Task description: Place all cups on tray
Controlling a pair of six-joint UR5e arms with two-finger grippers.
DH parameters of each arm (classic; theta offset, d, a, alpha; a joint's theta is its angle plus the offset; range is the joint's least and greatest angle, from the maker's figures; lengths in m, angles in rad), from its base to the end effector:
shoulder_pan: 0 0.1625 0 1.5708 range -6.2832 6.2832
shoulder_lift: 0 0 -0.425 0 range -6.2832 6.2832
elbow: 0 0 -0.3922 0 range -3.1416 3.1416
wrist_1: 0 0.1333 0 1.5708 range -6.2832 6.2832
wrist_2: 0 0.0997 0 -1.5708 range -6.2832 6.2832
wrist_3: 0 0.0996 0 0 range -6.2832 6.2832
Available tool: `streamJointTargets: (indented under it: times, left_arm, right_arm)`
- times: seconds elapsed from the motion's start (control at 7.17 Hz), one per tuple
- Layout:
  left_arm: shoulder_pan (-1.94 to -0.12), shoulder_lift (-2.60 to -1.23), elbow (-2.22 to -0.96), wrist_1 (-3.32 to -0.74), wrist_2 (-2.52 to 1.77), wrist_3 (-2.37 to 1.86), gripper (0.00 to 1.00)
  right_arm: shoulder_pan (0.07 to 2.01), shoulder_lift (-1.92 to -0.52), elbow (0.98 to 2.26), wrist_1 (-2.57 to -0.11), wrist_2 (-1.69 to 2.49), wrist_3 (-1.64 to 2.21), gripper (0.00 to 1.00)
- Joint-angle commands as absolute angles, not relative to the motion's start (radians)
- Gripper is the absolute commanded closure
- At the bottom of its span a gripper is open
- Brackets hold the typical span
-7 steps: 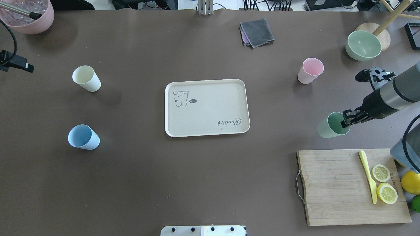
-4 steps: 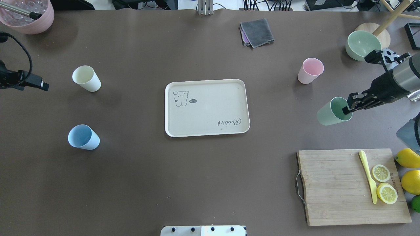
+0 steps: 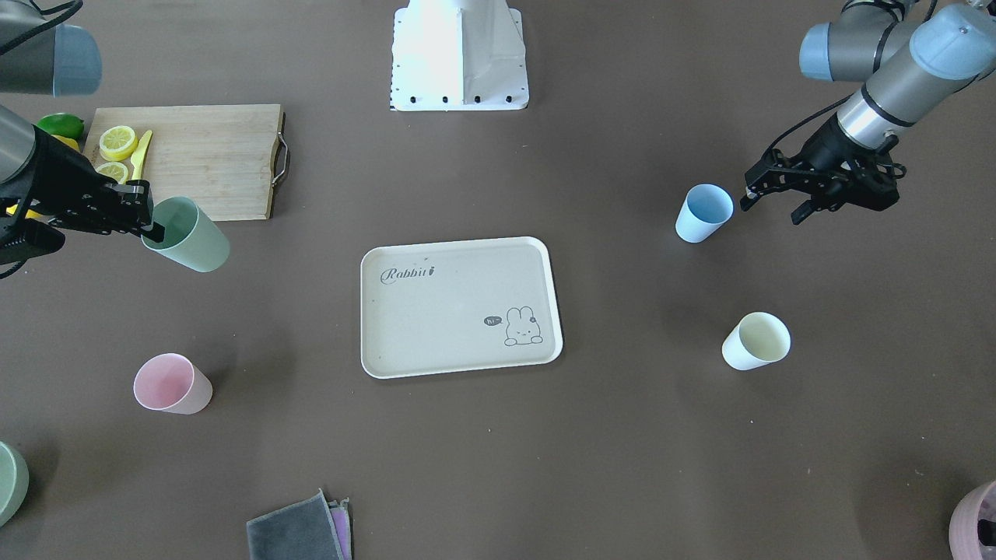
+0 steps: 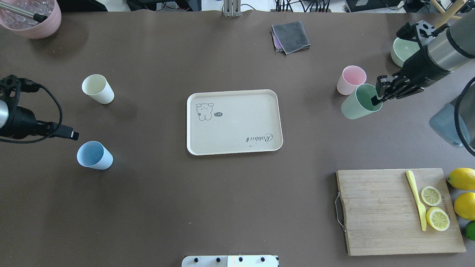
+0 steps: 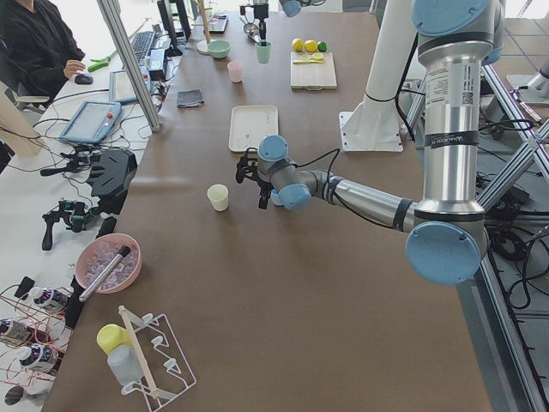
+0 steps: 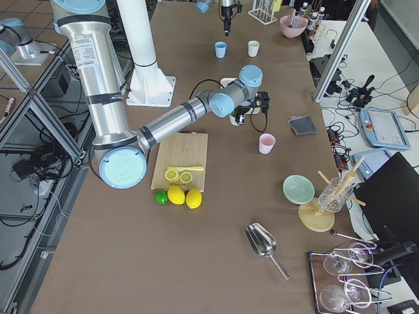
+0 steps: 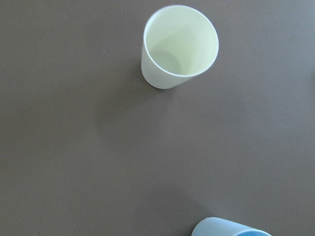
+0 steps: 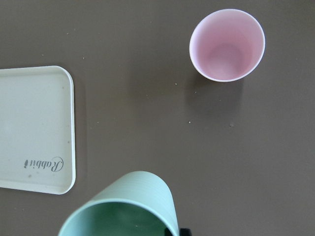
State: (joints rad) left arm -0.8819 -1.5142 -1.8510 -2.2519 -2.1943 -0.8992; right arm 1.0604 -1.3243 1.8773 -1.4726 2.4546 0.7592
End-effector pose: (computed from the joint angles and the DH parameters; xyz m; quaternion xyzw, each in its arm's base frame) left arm 0.2494 -0.4211 0.4714 0.0949 0.4901 0.0435 0.8654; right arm -0.2220 -0.5118 0.3585 -0.0075 -0.4977 -0.0295 0.8668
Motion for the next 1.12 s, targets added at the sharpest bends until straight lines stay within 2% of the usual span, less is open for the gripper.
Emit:
streamJointTargets:
  times: [0.0, 0.42, 0.56, 0.7, 0.84, 0.98]
  left_arm:
    - [-0.819, -1.513, -1.85, -2.263, -2.163, -0.925, 0.03]
    - [-0.756, -1.525, -1.835, -2.261, -2.132, -0.965, 0.21]
    - [-0.756, -1.525, -1.816, -2.263, -2.132, -0.963, 0.46]
    - [-0.756, -1.529, -1.796, -2.263, -2.119, -0.962, 0.77]
    - [-0.756, -1.531, -1.799, -2.266, -2.106, -0.966, 1.0]
    - [-0.756, -1.532, -1.807, -2.266, -2.109, -0.998, 1.0]
  right_arm:
    - [1.037, -1.252, 1.878, -1.493, 2.45, 0.863, 1.0]
    - [0.973, -1.186, 1.868, -1.494, 2.389, 0.951, 1.0]
    - [0.96, -1.175, 1.868, -1.494, 2.381, 0.957, 1.0]
    - [0.927, -1.149, 1.868, -1.494, 2.346, 1.012, 1.0]
    - [0.907, -1.132, 1.868, -1.496, 2.327, 1.035, 1.0]
    - [0.907, -1.128, 1.87, -1.5, 2.326, 1.035, 1.0]
